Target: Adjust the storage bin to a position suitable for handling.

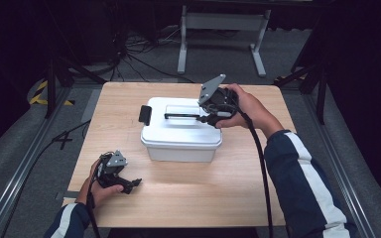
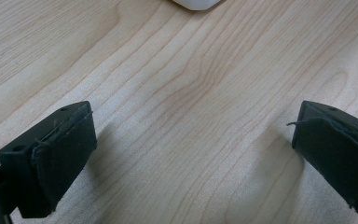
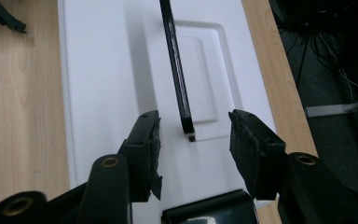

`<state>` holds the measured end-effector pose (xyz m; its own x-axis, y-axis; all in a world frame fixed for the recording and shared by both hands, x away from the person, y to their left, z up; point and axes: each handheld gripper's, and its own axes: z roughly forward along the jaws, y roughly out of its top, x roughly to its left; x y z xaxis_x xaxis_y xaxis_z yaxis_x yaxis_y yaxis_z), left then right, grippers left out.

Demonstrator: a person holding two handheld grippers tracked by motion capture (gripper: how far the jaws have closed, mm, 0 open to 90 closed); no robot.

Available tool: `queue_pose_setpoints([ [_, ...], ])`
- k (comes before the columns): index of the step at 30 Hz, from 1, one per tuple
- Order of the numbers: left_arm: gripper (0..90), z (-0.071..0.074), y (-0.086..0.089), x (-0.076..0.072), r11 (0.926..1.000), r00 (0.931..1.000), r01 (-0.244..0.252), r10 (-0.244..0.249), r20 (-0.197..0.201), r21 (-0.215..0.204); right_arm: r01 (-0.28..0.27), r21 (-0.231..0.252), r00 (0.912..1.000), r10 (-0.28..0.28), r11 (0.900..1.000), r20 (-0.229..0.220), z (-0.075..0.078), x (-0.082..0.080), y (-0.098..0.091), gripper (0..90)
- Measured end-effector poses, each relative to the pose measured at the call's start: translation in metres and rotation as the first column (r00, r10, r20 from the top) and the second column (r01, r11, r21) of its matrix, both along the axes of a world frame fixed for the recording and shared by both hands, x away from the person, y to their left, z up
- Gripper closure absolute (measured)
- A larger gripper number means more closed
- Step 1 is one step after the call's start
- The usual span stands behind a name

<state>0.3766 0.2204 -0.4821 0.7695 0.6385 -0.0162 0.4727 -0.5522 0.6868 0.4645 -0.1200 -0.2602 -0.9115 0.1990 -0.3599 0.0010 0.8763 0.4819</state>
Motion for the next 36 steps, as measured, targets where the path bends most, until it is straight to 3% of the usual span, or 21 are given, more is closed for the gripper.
queue_pose_setpoints([
  [6,0.2,0.000,0.000,0.000,1.0000,1.0000,-0.004,0.004,0.000,0.000,-0.007,-0.071,1.0000,0.007,0.9975,0.002,-0.005,0.010,0.019,61.2],
  [10,0.2,0.000,0.000,0.000,1.0000,1.0000,-0.003,0.003,0.000,0.000,-0.018,-0.105,0.9995,0.015,0.9943,-0.029,-0.010,0.014,0.033,64.2],
  [21,0.2,0.000,0.000,0.000,1.0000,1.0000,-0.003,0.003,-0.001,0.001,-0.033,-0.170,0.9994,0.032,0.9849,-0.011,-0.020,0.013,0.063,77.8],
  [24,0.2,0.000,0.000,0.000,1.0000,1.0000,-0.003,0.003,-0.001,0.001,-0.029,-0.172,0.9995,0.026,0.9847,-0.016,-0.022,0.013,0.065,83.3],
  [36,0.2,0.000,0.000,0.000,1.0000,1.0000,-0.001,0.001,-0.005,-0.001,-0.026,-0.174,0.9997,0.026,0.9844,-0.005,-0.021,0.015,0.066,84.8],
])
